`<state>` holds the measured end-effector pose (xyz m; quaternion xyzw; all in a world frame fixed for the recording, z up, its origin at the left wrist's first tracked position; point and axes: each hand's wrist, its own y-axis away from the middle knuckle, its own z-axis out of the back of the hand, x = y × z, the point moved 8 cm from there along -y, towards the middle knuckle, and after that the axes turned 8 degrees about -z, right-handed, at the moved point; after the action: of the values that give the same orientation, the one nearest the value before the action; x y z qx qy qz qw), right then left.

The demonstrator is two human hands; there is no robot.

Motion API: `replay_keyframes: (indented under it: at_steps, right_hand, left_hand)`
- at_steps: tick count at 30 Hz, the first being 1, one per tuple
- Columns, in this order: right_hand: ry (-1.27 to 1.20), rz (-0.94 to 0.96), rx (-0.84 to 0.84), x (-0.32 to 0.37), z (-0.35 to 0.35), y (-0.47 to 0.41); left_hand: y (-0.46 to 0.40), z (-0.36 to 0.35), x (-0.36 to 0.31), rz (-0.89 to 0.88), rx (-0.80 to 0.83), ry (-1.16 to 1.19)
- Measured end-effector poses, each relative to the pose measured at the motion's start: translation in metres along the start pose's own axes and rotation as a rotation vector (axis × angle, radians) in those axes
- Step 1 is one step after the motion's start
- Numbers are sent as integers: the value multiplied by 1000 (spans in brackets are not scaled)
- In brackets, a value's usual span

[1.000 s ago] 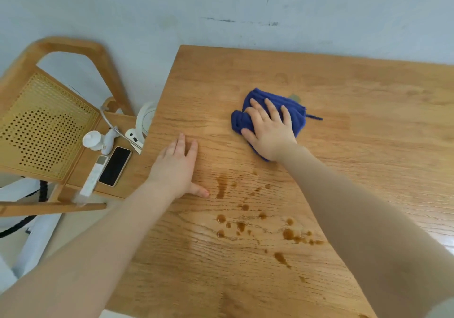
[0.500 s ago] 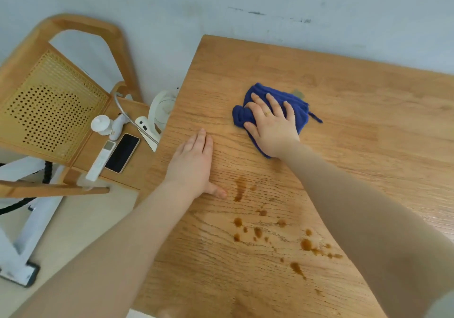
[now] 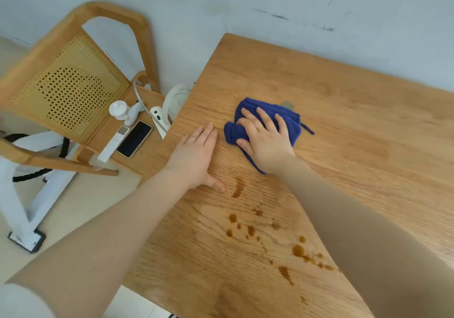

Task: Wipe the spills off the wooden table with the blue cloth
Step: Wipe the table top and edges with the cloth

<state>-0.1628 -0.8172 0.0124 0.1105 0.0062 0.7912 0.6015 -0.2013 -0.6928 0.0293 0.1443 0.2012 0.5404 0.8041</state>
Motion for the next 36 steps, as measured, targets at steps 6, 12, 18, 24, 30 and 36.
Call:
replay_keyframes:
  at_steps: [6,12,18,24,30,36]
  right_hand:
    - [11,-69,-7,9,-4,-1]
    - [44,-41,18,29,-8,28]
    - [-22,-251,-25,28,-3,-45]
    - [-55,-319,-42,57,-8,-30]
    - [-7,-113,-3,115,-16,0]
    - [-41,-219,-61,98,-10,-74]
  left_hand:
    - [3,-2,3,-8,-73,37]
    - [1,-2,1,-79,-60,216]
    - [6,12,32,-143,-143,323]
    - [37,1,90,-92,-37,120]
    - [54,-7,98,-101,-43,169]
    - [51,-9,110,-156,-56,354]
